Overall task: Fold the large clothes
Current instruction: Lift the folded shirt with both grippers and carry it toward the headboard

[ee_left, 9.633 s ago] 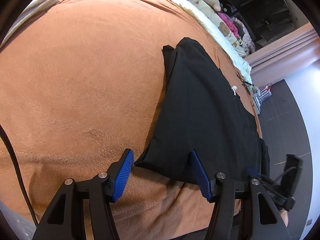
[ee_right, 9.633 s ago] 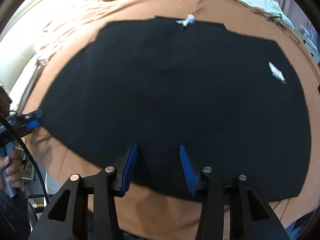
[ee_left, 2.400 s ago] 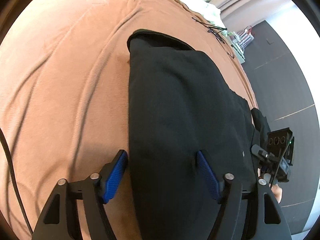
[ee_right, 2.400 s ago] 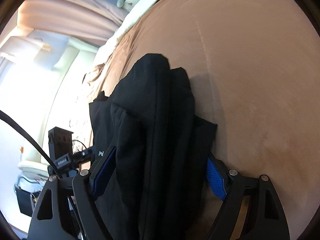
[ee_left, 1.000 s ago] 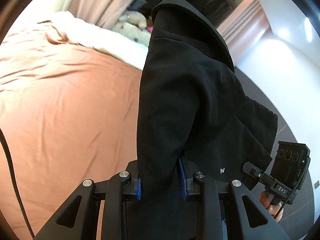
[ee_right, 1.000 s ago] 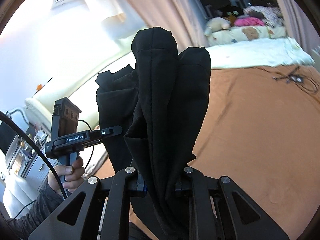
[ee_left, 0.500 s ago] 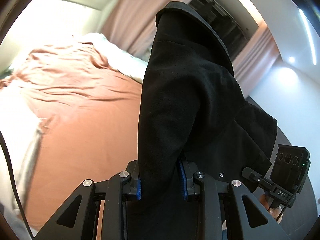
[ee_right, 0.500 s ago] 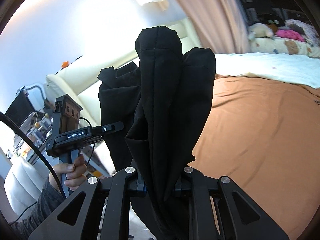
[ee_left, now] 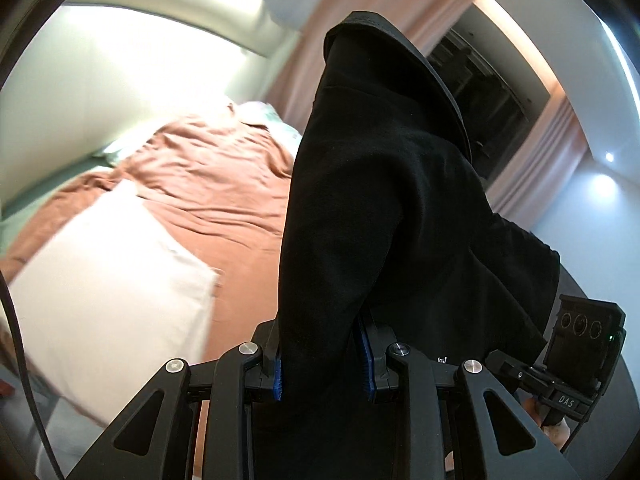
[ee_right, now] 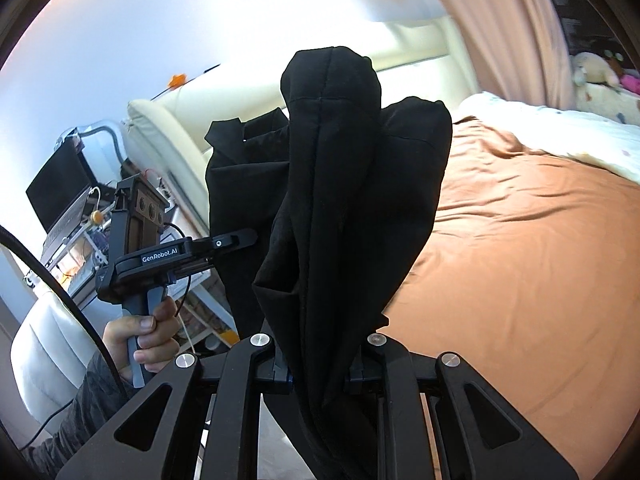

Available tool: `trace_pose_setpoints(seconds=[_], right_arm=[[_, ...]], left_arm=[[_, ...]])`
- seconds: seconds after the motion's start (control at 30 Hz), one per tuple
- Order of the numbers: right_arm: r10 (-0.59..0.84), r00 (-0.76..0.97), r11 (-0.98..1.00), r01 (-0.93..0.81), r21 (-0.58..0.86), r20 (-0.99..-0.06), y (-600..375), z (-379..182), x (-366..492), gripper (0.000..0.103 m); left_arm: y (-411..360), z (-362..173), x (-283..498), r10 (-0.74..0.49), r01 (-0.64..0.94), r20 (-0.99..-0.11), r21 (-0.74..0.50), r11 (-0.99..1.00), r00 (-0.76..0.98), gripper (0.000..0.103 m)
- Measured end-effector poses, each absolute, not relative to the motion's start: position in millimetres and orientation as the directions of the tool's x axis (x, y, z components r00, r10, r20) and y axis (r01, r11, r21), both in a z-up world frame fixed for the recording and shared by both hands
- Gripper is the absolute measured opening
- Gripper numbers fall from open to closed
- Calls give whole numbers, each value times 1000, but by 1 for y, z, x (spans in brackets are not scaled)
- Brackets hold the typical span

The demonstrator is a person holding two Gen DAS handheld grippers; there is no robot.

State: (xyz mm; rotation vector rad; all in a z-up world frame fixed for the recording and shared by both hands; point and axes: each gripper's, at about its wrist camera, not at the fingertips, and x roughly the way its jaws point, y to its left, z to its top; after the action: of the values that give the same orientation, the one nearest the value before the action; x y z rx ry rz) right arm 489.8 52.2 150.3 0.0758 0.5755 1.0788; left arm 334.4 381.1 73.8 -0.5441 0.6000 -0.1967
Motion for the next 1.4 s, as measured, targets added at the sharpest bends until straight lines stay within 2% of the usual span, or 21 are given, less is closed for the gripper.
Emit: trace_pose_setpoints(seconds=[0.3,0.67,0.9,1.1,1.2,1.27,1.33,1.4], right_arm=[[886,246,399,-838,374,-394,115,133,509,13],[925,133,308,-810,499,-355,139,94,557,13],[911,116,331,-778,534,-396,137,56,606,17],[902,124,367,-727,581,-413,113,19,669,19],[895,117,380,-703,601,-430,99,0,701,35],[894,113,387,-682,621,-433,87,-12,721,69],[886,119,409,-656,635,-448,77,-24,737,78],[859,122,455,-624,635,-496,66,-41,756,79]], left_arm=[[435,87,317,-194,-97,-523,-478,873,830,29],[489,103,297,-9,-226,-603,-312,923,798,29],[504,78,338,25,-258,-656,-262,930,754,29],[513,39,387,7,-269,-683,-279,922,730,28],[515,20,415,13,-280,-708,-261,924,706,28],[512,15,430,16,-283,-727,-247,927,687,28],[514,-3,447,35,-302,-762,-214,929,647,35],[520,-16,454,80,-341,-775,-181,923,627,40]])
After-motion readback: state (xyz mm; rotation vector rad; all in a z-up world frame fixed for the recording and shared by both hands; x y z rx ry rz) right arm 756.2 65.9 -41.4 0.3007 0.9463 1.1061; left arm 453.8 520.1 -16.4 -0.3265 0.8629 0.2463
